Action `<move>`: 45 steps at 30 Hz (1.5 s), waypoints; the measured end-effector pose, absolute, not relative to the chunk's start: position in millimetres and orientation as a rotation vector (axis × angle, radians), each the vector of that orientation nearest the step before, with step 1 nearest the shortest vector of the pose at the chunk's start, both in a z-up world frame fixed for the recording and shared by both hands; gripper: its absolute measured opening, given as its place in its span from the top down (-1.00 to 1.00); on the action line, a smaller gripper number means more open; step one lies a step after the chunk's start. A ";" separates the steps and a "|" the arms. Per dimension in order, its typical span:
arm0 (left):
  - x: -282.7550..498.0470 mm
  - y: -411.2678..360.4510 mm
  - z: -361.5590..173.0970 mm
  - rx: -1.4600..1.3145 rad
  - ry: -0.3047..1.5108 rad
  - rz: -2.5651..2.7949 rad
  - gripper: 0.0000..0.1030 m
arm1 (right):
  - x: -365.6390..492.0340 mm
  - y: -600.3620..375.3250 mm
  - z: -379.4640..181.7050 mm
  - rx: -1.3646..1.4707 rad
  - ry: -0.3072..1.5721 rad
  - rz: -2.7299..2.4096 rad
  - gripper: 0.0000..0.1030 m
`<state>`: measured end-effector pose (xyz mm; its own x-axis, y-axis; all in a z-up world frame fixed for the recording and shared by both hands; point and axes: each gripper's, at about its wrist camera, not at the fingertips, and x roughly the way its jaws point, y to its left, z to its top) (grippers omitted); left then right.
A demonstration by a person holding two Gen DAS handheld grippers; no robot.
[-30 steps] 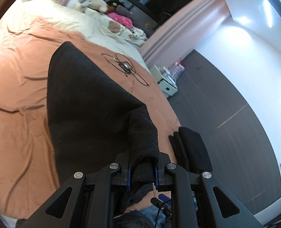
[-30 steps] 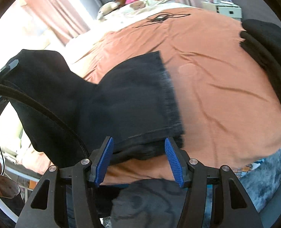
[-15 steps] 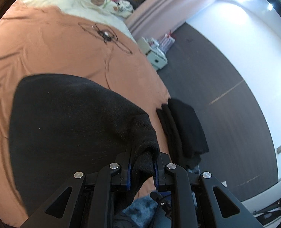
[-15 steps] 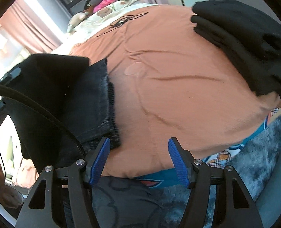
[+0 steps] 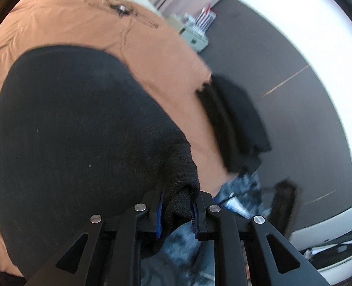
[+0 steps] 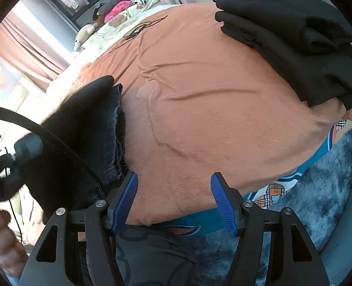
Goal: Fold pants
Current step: 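Lift and fold the held jeans edge over with the left tool, then open the left tool and release the folded black jeans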
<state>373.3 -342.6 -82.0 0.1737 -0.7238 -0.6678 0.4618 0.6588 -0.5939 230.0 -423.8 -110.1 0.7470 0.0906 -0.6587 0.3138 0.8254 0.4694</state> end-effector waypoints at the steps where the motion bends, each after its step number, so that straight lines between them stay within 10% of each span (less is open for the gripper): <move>1: 371.4 -342.0 -88.7 -0.265 1.134 -0.848 0.56 | 229.2 -424.6 -110.4 0.607 0.726 -0.125 -0.21; 5: 364.1 -331.1 -88.7 -0.288 1.149 -0.857 -0.30 | 229.2 -425.6 -107.9 0.605 0.713 -0.103 -0.21; 8: 357.2 -318.0 -73.8 -0.258 1.085 -0.817 -0.47 | 227.7 -423.2 -102.7 0.598 0.702 -0.097 -0.21; 34: 396.1 -167.0 -123.8 -0.415 1.129 -0.481 -0.47 | 271.9 -367.8 -79.7 0.505 0.690 0.035 -0.21; 41: 397.7 -171.8 -149.4 -0.431 1.215 -0.479 -0.46 | 293.5 -365.6 -95.9 0.477 0.740 0.015 0.59; 45: 397.3 -172.3 -159.0 -0.443 1.248 -0.470 -0.46 | 299.2 -371.0 -106.2 0.504 0.764 0.019 0.67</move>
